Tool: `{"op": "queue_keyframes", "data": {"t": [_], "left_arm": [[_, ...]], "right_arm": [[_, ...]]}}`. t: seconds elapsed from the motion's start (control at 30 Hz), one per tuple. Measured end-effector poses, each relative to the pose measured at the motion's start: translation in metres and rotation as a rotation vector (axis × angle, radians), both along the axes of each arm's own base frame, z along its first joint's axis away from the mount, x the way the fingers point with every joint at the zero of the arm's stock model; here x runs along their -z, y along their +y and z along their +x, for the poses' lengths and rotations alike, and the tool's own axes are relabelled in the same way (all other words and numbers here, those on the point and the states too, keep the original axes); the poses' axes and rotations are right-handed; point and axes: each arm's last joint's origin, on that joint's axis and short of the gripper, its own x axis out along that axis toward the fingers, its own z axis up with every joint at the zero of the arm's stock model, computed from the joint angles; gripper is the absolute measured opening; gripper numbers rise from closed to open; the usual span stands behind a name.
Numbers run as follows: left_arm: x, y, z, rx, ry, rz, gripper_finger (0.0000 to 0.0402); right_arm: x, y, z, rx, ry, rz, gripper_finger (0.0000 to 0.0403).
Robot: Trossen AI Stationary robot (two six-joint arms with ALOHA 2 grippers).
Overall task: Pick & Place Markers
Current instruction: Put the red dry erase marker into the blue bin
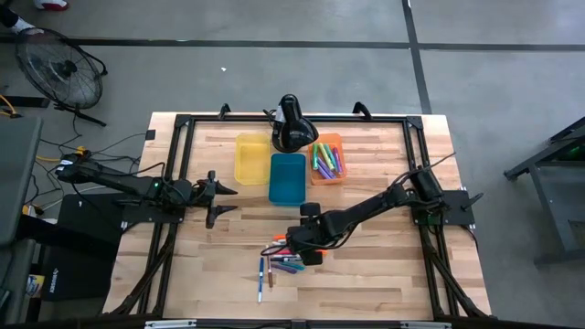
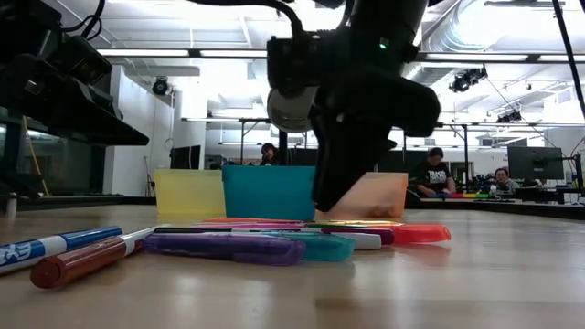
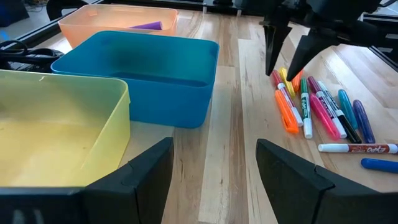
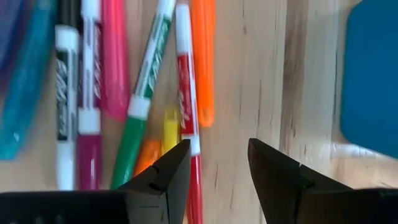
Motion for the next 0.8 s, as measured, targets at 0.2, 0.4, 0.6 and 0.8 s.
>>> {"op": "queue_keyframes", "data": {"t": [0.2,0.4,0.6,0.8], "left_arm": [[0.0,0.0,0.0,0.0,0.0,0.0,0.0224],[0.0,0.0,0.0,0.0,0.0,0.0,0.0224],[0.0,0.0,0.0,0.0,0.0,0.0,0.0224],[0.0,0.0,0.0,0.0,0.0,0.0,0.0224]], "right_arm": [[0.001,0.0,0.0,0.006,-0.001,-0.013,0.0149],[0.003,0.0,0.001,0.004,-0.004,-0.004,0.0149],[0.006,0.001,0.002,0.005,-0.004,-0.001,0.0149],[0.012,0.001,0.002,0.016,0.0,0.012,0.0149]]}}
